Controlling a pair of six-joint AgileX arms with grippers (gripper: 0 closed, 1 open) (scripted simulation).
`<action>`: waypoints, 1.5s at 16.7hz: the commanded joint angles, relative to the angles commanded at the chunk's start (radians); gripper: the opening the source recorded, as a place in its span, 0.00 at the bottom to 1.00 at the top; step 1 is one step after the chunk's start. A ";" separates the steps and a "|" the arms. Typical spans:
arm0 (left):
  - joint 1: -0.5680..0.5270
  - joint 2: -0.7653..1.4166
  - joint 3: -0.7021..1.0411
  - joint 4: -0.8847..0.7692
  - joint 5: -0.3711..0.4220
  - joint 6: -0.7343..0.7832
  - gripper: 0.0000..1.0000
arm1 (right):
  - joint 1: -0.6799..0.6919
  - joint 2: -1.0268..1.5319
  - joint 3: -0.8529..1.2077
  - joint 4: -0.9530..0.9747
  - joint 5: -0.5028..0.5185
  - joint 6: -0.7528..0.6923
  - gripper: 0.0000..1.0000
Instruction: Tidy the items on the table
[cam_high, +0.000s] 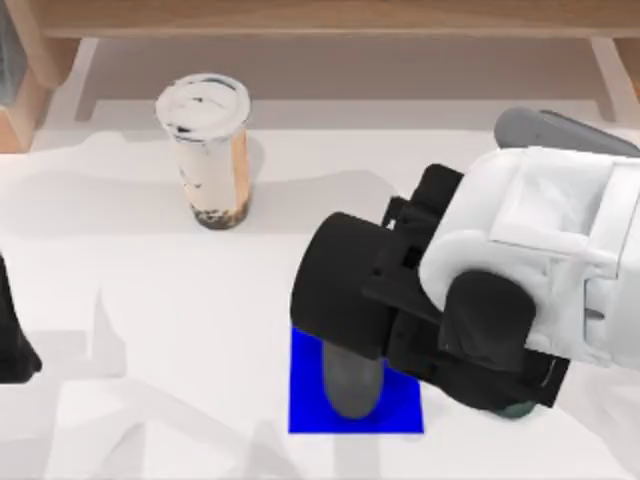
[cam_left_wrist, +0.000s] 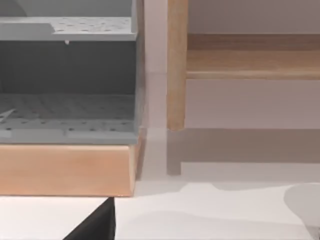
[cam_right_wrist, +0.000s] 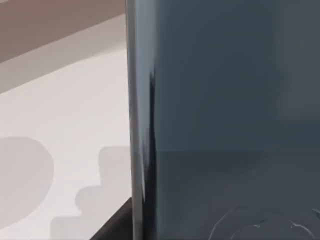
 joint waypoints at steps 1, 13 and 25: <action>0.000 0.000 0.000 0.000 0.000 0.000 1.00 | 0.020 -0.009 -0.053 0.005 0.028 0.020 0.00; 0.000 0.000 0.000 0.000 0.000 0.000 1.00 | 0.064 -0.031 -0.138 0.023 0.103 0.057 0.00; 0.000 0.000 0.000 0.000 0.000 0.000 1.00 | 0.010 -0.109 -0.198 0.295 0.130 -0.190 0.00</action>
